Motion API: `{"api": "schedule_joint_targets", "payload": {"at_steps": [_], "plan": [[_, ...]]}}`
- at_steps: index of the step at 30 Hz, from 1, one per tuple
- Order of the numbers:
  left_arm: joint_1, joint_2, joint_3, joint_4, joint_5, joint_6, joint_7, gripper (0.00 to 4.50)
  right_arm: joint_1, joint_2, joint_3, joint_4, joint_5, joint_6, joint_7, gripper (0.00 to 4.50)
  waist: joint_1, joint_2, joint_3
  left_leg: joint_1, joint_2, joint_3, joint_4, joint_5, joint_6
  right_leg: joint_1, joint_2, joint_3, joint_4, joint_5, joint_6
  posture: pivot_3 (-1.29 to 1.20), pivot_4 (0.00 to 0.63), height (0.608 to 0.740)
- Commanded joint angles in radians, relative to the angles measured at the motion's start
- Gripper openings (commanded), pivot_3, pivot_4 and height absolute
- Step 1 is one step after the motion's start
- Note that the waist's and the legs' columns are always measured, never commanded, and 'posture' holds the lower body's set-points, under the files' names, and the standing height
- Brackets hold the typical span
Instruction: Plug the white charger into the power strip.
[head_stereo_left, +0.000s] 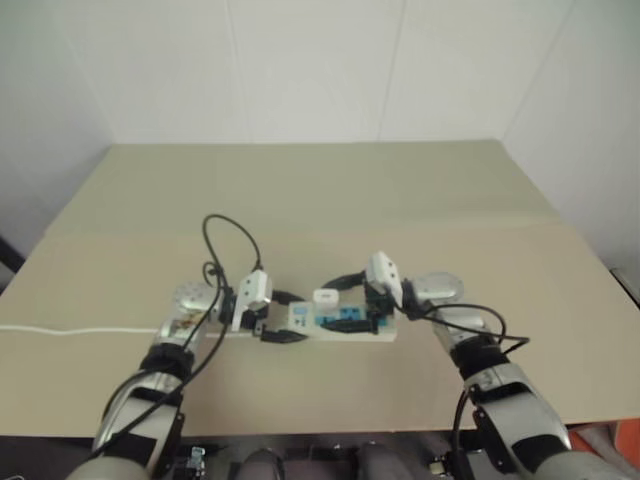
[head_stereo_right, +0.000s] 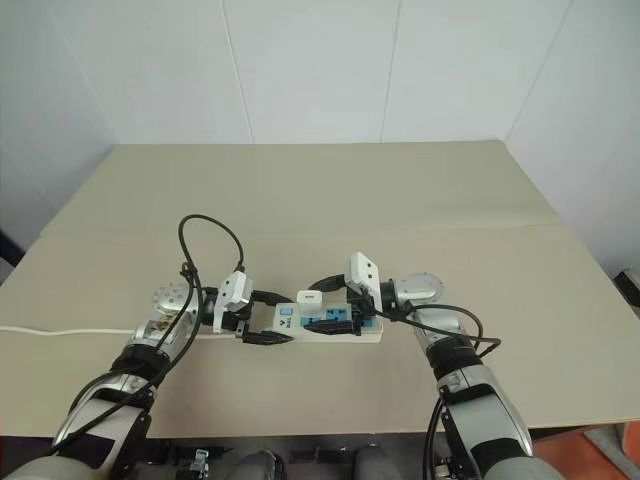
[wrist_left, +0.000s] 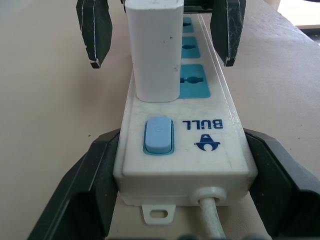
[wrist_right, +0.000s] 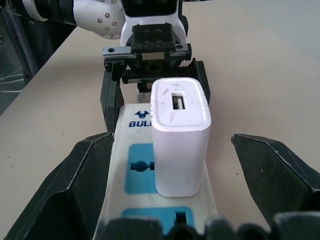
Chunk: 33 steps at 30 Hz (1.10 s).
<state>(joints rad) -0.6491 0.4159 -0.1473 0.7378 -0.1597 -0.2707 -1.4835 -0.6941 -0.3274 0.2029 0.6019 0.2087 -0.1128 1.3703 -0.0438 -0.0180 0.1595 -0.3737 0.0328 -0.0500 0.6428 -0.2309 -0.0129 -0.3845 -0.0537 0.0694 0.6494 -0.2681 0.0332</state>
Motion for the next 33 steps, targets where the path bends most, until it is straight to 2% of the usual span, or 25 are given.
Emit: {"api": "schedule_joint_targets", "payload": {"at_steps": [1,4,7,12,13,17,21,26,33], "plan": [[-0.008,-0.006,0.015,-0.008,-0.031,0.04,-0.017,4.47,0.034,-0.015,0.014,0.034,-0.033,-0.007,0.002,4.5,0.0,-0.001,0.0,-0.001,0.0,0.0,0.0,0.0,0.0,0.0,0.0,0.0,0.0,0.0,0.0,0.0,0.15,0.74],[0.014,-0.007,0.06,-0.067,-0.08,0.006,-0.012,4.47,0.032,-0.025,0.01,0.021,-0.024,0.016,0.015,4.5,-0.001,-0.001,0.0,-0.002,0.0,0.0,0.001,0.0,0.0,-0.001,0.0,0.0,0.0,0.0,0.0,0.0,0.15,0.74],[0.05,0.035,0.102,-0.16,-0.143,0.025,-0.048,4.47,0.041,-0.043,-0.012,-0.027,-0.004,0.013,0.014,4.5,0.001,-0.001,0.001,-0.003,0.0,0.0,0.001,0.0,0.0,-0.002,0.0,0.0,0.0,0.0,0.0,0.0,0.15,0.74],[0.147,0.262,0.189,-0.416,-0.356,0.281,-0.131,4.47,0.092,-0.133,-0.166,-0.199,0.137,-0.011,0.025,4.5,-0.003,-0.001,0.009,-0.01,0.0,-0.001,0.001,0.0,0.0,-0.007,0.0,-0.001,0.0,0.0,0.0,0.0,0.15,0.74],[0.175,0.329,0.199,-0.452,-0.394,0.317,-0.131,4.47,0.108,-0.179,-0.191,-0.226,0.149,-0.013,0.042,4.5,-0.002,0.0,0.011,-0.012,0.0,-0.001,0.001,0.0,0.0,-0.01,-0.001,-0.001,0.0,0.0,0.0,0.0,0.15,0.74],[0.258,0.51,0.219,-0.466,-0.42,0.289,-0.131,4.47,0.184,-0.352,-0.267,-0.328,0.189,0.017,0.095,4.5,0.004,0.004,0.017,-0.015,-0.001,0.0,0.001,0.0,0.0,-0.013,-0.003,-0.001,-0.001,0.0,0.0,0.0,0.15,0.74],[0.31,0.61,0.25,-0.373,-0.42,0.217,-0.131,4.47,0.308,-0.52,-0.367,-0.419,0.233,0.05,0.134,4.5,0.007,0.004,0.019,-0.016,-0.001,0.0,0.0,0.0,0.0,-0.014,-0.003,-0.001,-0.002,0.0,0.0,0.0,0.15,0.74],[0.334,0.647,0.246,-0.337,-0.423,0.174,-0.131,4.47,0.437,-0.653,-0.441,-0.517,0.275,0.144,0.13,4.5,0.004,0.004,0.021,-0.017,-0.001,0.002,0.001,0.0,0.0,-0.016,-0.003,-0.001,-0.001,0.0,0.0,0.0,0.15,0.74],[0.297,0.586,0.22,-0.355,-0.403,0.183,-0.131,4.47,0.491,-0.673,-0.484,-0.574,0.267,0.164,0.062,4.5,-0.001,0.004,0.022,-0.016,0.0,0.002,0.001,0.0,-0.001,-0.016,-0.002,0.0,0.0,0.0,0.0,0.0,0.15,0.74]]}}
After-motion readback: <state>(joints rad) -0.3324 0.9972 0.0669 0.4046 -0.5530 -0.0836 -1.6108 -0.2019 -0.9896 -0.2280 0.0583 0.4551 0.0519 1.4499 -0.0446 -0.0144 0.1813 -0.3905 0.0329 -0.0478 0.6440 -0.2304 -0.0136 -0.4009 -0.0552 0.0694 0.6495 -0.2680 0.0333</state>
